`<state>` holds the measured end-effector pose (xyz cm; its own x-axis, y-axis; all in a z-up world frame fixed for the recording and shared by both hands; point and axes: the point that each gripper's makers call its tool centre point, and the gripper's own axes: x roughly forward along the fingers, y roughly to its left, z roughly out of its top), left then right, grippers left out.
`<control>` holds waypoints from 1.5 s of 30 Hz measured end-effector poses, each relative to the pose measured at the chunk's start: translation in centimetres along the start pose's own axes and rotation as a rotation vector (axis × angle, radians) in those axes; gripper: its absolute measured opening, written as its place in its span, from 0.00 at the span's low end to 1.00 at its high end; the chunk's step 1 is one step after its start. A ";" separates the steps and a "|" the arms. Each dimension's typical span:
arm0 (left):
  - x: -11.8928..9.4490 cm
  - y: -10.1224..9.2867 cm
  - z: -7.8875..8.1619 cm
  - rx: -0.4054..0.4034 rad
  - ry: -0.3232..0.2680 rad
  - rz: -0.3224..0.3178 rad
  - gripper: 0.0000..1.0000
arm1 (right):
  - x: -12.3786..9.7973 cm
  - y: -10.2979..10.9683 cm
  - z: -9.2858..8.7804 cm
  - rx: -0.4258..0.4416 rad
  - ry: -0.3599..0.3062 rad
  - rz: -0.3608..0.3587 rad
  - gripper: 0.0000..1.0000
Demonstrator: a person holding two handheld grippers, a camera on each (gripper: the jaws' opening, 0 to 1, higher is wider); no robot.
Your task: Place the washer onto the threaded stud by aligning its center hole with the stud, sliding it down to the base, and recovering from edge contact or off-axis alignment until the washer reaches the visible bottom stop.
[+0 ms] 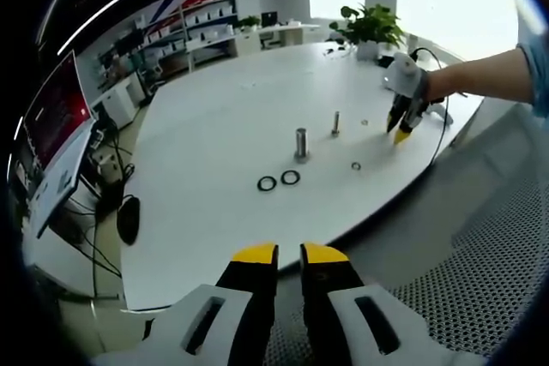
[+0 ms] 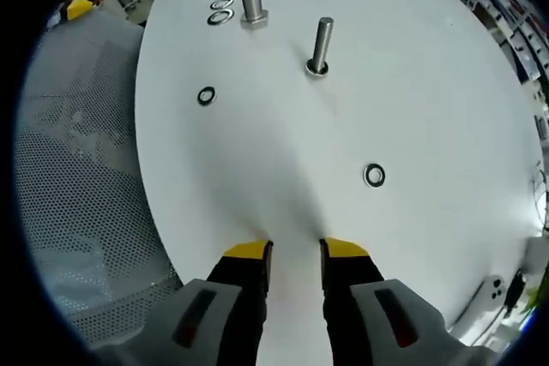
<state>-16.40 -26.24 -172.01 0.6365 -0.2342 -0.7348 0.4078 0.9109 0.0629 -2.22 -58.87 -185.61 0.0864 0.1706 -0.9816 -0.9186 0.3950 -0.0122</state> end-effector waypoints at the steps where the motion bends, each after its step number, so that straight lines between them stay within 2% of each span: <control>1: 0.0 0.0 0.0 0.001 0.001 0.000 0.08 | 0.0 0.0 0.0 0.006 -0.006 0.000 0.26; 8: 0.0 0.0 0.0 -0.002 0.000 0.002 0.08 | -0.1 0.2 0.0 0.000 -0.037 -0.006 0.24; 14: 0.0 0.0 -0.1 0.000 0.005 0.000 0.08 | 0.0 0.1 0.1 -0.024 -0.023 0.004 0.22; 22: 0.0 0.0 0.0 -0.001 0.003 -0.001 0.08 | -0.4 -1.4 0.6 0.000 -0.053 -0.022 0.21; 26: 0.0 0.0 0.0 -0.003 0.001 0.000 0.08 | -0.7 -2.4 1.6 0.047 -0.088 -0.029 0.21; 29: 0.0 0.1 0.0 -0.004 0.000 0.000 0.08 | -0.9 -2.9 2.2 0.050 -0.096 -0.040 0.21; 30: 0.0 0.1 0.0 -0.004 0.000 0.000 0.08 | -1.1 -4.0 2.5 -0.005 -0.082 -0.105 0.21; 31: 0.0 0.1 0.0 -0.003 0.001 0.000 0.08 | -1.1 -4.2 2.6 -0.020 -0.078 -0.119 0.21; 32: 0.0 0.1 0.0 -0.003 0.001 -0.001 0.08 | -1.4 -5.1 2.9 -0.076 -0.069 -0.190 0.21; 33: 0.0 0.1 0.0 -0.003 0.001 -0.001 0.08 | -1.5 -5.4 3.1 -0.143 -0.047 -0.229 0.21; 35: 0.0 0.0 0.0 -0.002 0.002 -0.002 0.08 | -1.6 -6.2 3.0 -0.181 -0.021 -0.290 0.22; 37: 0.0 0.0 0.0 -0.001 0.002 -0.003 0.08 | -1.6 -6.6 3.2 -0.210 -0.017 -0.322 0.22; 40: 0.0 0.0 0.0 -0.001 0.004 -0.003 0.08 | -1.9 -7.8 3.4 -0.298 0.020 -0.421 0.22; 42: 0.0 0.0 -0.1 0.000 0.005 -0.004 0.08 | -1.8 -7.8 3.6 -0.334 0.028 -0.438 0.23; 45: 0.1 0.0 -0.1 0.001 0.008 -0.005 0.08 | -1.6 -7.4 3.8 -0.312 0.013 -0.415 0.23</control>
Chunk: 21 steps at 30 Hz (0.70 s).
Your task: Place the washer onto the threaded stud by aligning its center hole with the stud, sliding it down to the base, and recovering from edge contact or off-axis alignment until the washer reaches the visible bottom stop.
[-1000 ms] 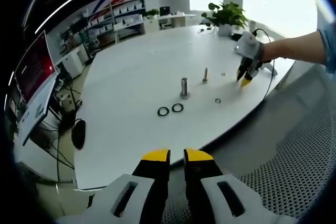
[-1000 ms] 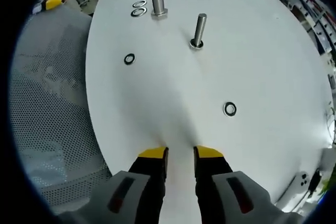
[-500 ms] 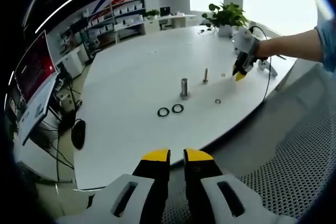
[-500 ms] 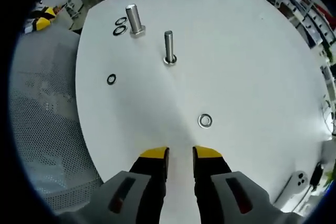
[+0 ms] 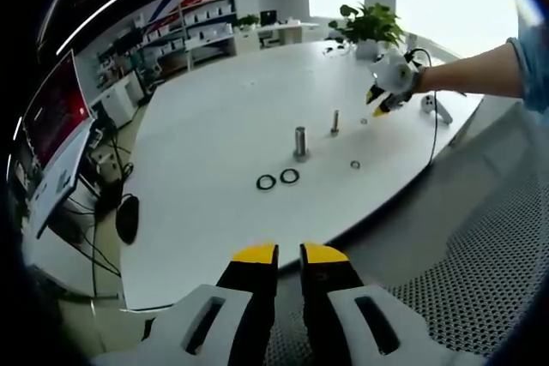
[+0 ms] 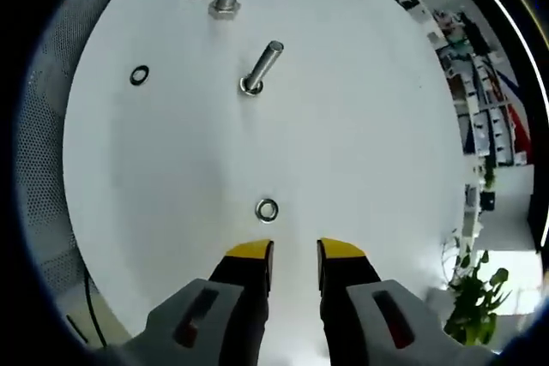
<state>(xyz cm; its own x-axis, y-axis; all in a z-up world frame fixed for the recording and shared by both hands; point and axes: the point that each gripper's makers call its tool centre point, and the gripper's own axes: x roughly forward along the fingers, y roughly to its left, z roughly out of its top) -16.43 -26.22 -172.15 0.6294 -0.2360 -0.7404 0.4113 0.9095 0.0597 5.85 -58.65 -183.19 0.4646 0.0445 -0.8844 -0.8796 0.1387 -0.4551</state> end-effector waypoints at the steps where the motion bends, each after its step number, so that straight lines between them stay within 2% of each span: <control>1: 0.0 0.0 0.0 0.000 0.001 0.000 0.08 | 0.0 0.0 0.1 0.013 -0.005 0.008 0.23; 6: 0.0 0.0 0.0 -0.001 0.002 0.000 0.08 | 0.1 -0.2 0.2 0.052 -0.016 0.029 0.23; 11: 0.0 0.0 -0.1 -0.003 0.001 0.003 0.08 | 0.3 -0.1 0.2 0.174 -0.047 0.094 0.23; 14: 0.0 0.1 0.0 -0.005 -0.001 0.005 0.08 | 0.2 0.2 0.1 0.195 -0.053 0.121 0.23; 21: 0.0 0.1 0.0 -0.007 -0.004 0.007 0.08 | 0.5 0.8 0.3 0.172 -0.045 0.146 0.23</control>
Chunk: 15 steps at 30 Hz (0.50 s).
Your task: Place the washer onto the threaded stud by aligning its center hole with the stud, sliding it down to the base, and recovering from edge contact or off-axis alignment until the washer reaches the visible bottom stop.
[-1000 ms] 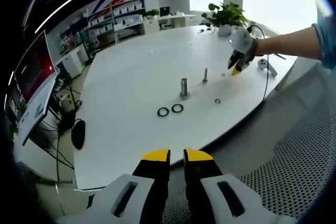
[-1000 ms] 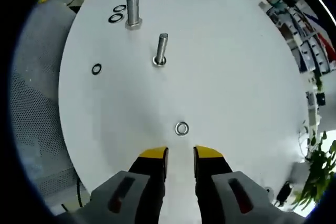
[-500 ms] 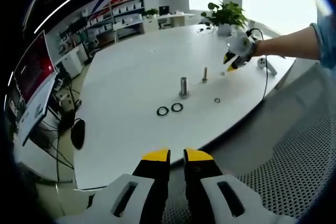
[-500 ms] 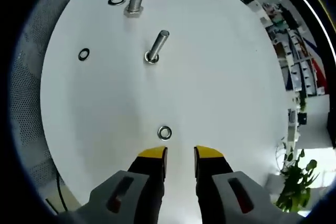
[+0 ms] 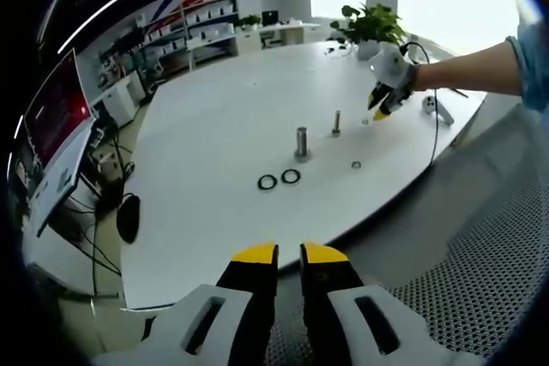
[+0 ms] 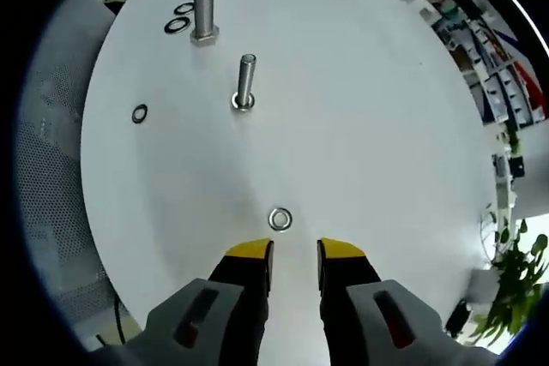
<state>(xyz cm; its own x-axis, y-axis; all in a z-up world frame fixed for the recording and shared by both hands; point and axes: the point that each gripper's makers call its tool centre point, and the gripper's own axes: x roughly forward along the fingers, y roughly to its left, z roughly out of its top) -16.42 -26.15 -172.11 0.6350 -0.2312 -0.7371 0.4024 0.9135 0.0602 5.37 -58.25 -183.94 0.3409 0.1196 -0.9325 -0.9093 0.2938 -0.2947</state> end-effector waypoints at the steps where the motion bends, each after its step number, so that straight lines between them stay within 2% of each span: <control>1: 0.0 0.0 0.0 0.000 0.001 0.000 0.08 | 0.1 0.1 0.0 0.000 0.000 0.010 0.23; 7: 0.0 0.0 0.0 0.002 0.003 -0.001 0.08 | 0.3 0.8 0.3 -0.029 0.017 0.037 0.24; 11: 0.0 0.0 0.0 0.000 0.003 0.000 0.08 | 0.6 0.6 0.5 -0.067 0.029 0.025 0.24; 15: 0.0 0.0 -0.1 0.003 0.005 -0.002 0.08 | 0.9 0.8 0.3 -0.056 0.037 0.068 0.26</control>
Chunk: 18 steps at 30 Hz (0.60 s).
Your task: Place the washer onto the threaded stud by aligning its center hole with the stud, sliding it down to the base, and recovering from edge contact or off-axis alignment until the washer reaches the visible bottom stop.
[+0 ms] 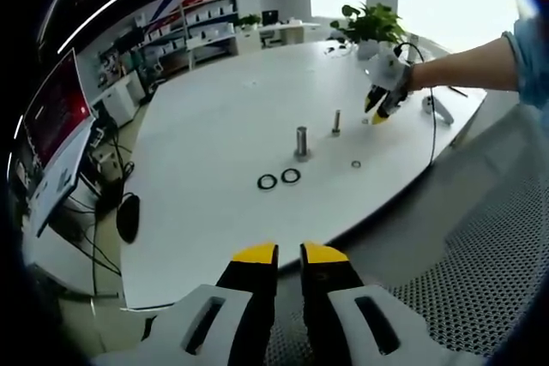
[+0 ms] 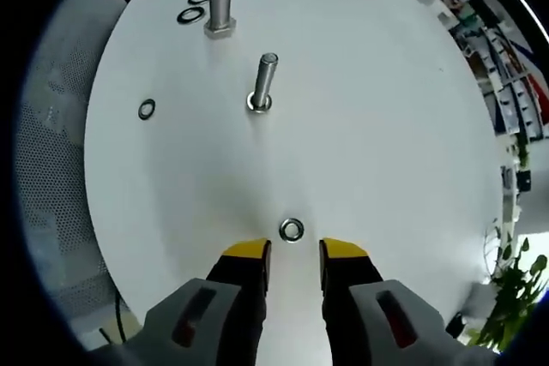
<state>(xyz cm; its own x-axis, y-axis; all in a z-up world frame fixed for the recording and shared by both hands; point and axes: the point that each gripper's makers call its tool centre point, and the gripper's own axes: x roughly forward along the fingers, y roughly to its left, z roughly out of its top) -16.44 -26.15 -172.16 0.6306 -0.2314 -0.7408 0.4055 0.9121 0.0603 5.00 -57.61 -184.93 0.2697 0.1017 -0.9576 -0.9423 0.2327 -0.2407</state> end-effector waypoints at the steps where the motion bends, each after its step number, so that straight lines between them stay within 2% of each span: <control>1: 0.0 0.0 0.0 0.000 0.000 0.000 0.08 | 0.0 -0.1 -0.1 -0.007 0.003 -0.007 0.26; 6: 0.0 0.0 0.0 -0.003 -0.001 0.001 0.08 | -0.1 -1.0 -0.3 -0.091 0.020 -0.092 0.25; 7: 0.0 0.0 0.0 -0.003 0.000 0.001 0.08 | 0.0 -0.9 -0.3 -0.091 0.021 -0.089 0.25; 10: 0.0 0.0 0.0 -0.004 0.000 0.001 0.08 | 0.3 -0.2 -0.2 -0.046 0.008 -0.030 0.25; 14: 0.0 0.0 0.0 -0.006 0.000 0.001 0.08 | 0.3 -0.3 -0.3 -0.010 0.004 -0.007 0.24; 18: 0.0 0.0 0.0 -0.007 0.000 0.002 0.08 | 0.4 -0.2 -0.1 0.102 -0.028 0.056 0.23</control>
<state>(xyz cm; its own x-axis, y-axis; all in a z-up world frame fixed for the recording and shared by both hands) -16.42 -26.13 -172.19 0.6313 -0.2296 -0.7408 0.3996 0.9149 0.0570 5.29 -57.75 -185.29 0.2244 0.1443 -0.9637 -0.9312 0.3234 -0.1684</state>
